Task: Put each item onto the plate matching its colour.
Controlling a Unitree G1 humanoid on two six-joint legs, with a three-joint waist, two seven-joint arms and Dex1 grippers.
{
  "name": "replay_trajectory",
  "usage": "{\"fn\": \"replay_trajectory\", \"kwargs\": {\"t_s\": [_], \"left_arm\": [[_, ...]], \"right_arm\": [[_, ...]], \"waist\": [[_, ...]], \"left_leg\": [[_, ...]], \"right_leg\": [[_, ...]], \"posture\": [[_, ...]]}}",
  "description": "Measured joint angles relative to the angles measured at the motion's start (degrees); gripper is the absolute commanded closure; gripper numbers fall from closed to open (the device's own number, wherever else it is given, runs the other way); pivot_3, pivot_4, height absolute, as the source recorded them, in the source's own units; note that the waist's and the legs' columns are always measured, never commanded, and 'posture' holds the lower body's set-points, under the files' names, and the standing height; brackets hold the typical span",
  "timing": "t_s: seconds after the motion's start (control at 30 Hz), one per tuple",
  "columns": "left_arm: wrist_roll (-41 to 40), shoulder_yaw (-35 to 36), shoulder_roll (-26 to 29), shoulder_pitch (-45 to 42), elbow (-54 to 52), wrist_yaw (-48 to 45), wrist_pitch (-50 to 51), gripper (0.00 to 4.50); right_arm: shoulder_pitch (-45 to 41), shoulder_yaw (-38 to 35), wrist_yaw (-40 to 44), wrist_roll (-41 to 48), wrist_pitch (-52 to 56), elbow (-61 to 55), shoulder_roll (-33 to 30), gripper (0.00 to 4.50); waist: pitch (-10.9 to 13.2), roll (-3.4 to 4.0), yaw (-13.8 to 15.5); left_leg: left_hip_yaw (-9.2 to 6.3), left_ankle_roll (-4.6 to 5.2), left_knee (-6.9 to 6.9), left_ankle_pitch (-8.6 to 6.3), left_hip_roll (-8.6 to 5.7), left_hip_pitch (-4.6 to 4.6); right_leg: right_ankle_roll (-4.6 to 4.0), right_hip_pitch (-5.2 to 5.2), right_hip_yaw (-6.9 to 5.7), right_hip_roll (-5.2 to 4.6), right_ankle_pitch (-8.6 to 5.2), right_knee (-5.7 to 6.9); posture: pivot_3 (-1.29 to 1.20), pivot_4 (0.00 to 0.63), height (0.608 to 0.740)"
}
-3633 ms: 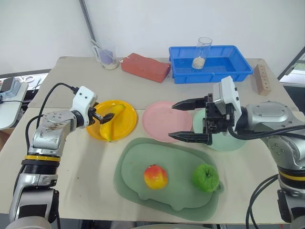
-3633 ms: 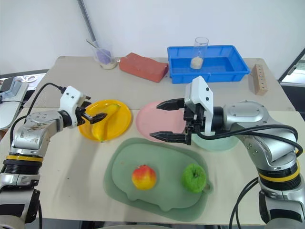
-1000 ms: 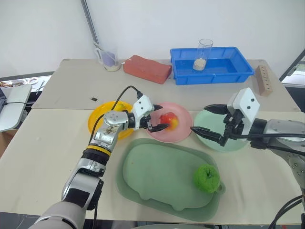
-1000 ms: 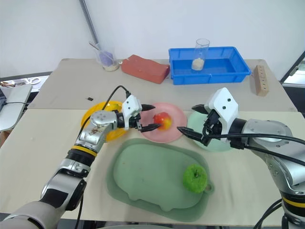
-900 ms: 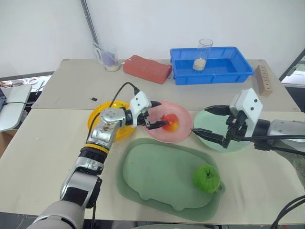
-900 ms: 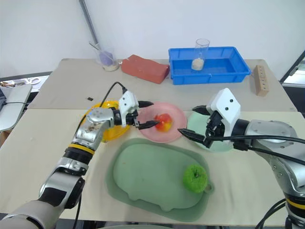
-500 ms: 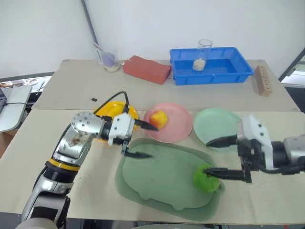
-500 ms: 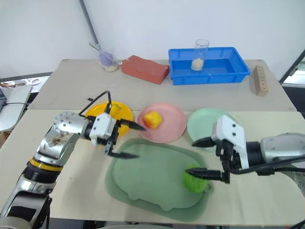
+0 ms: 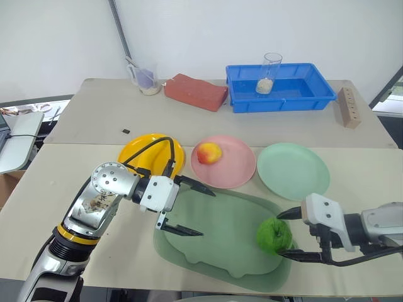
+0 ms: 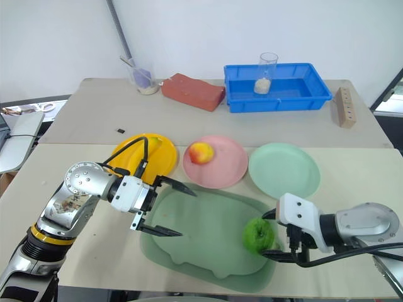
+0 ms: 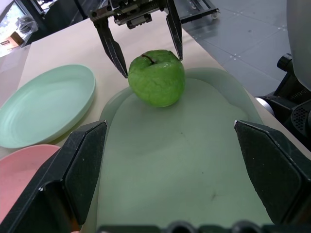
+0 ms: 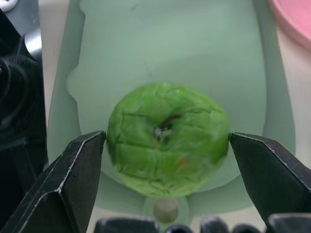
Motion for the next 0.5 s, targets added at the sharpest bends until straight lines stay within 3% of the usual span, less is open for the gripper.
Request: {"fn": "replay_trajectory", "kwargs": {"t_s": [0.23, 0.27, 0.37, 0.5], "left_arm": [[0.21, -0.93, -0.02, 0.16, -0.08, 0.40, -0.15, 0.06], [0.21, -0.94, -0.01, 0.19, -0.11, 0.42, -0.17, 0.00], [0.21, -0.94, 0.01, 0.35, -0.23, 0.53, -0.17, 0.00], [0.20, -0.93, 0.02, 0.66, -0.78, 0.97, -0.09, 0.00]], "right_arm": [[-1.89, 2.74, -1.21, -2.48, -1.70, 1.24, 2.80, 0.00], [-2.03, 2.88, -1.24, -2.49, -1.69, 1.41, 3.05, 0.54], [-2.16, 2.97, -1.11, -2.51, -1.69, 1.56, 3.23, 1.39], [-2.49, 2.80, -0.57, -1.68, -1.07, 1.71, 3.23, 1.55]], "waist": [[0.00, 0.00, -0.06], [0.00, 0.00, -0.06], [0.00, 0.00, -0.04], [0.00, 0.00, 0.02]], "left_leg": [[0.00, 0.00, 0.00, 0.00, 0.00, 0.02], [0.00, 0.00, 0.00, 0.00, 0.00, 0.01], [0.00, 0.00, 0.00, 0.00, 0.00, 0.01], [0.00, 0.00, 0.00, 0.00, 0.00, 0.01]], "right_leg": [[-0.03, 0.01, 0.00, 0.00, 0.02, 0.01], [-0.03, 0.01, 0.00, 0.00, 0.02, 0.01], [-0.03, 0.02, 0.00, 0.00, 0.02, 0.00], [-0.04, 0.02, 0.00, 0.00, 0.03, 0.00]], "posture": [[0.00, 0.150, 0.740], [0.00, 0.150, 0.740], [0.00, 0.150, 0.740], [0.00, 0.150, 0.740]]}}
